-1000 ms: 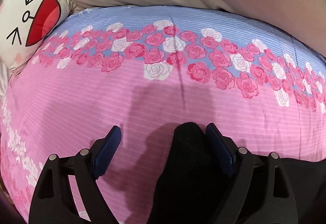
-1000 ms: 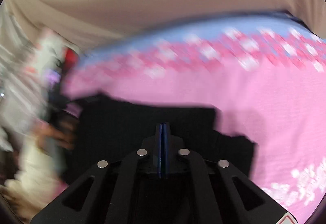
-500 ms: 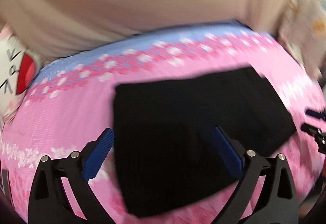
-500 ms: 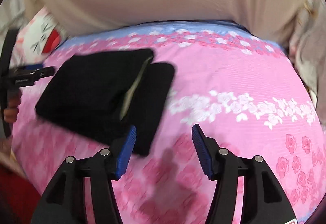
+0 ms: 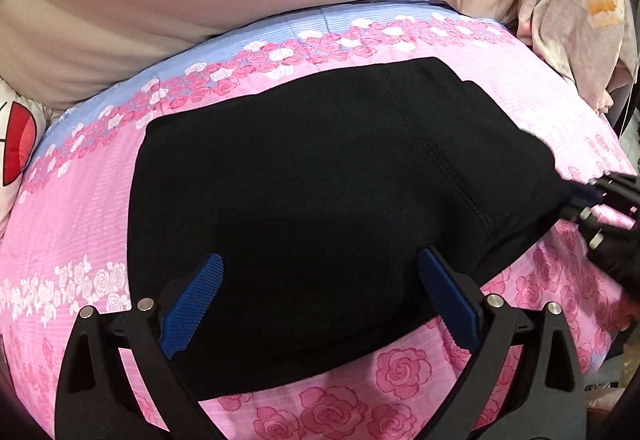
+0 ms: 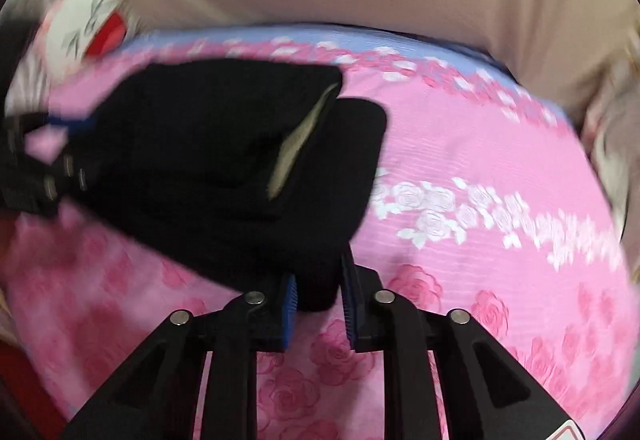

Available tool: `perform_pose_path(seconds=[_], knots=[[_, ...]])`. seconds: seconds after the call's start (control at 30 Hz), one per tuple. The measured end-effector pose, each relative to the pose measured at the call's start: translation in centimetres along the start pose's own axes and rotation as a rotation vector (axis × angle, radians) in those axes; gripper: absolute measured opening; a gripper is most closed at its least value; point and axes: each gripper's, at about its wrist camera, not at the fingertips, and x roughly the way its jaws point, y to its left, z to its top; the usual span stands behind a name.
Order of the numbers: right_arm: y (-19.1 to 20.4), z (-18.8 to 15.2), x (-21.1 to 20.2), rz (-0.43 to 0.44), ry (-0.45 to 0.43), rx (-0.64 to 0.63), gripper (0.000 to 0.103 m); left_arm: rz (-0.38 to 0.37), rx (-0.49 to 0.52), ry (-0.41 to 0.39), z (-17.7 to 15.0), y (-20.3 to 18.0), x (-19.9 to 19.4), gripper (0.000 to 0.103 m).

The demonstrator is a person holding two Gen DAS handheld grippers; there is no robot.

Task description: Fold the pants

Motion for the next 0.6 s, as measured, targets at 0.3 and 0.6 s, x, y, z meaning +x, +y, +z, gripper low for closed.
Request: perform_pose_path(seconds=[0.3,0.6], knots=[[-5.2,-1.1,-2.3,0.183,0.007,0.293,0.026,0.012,0.015,-0.023,-0.6,-0.5,-0.3,0.098],[-3.7,4.3,1.5,0.422,0.047,0.372,0.07,0.02,-0.061,-0.05,-0.9,1.2,-2.2,0.098]])
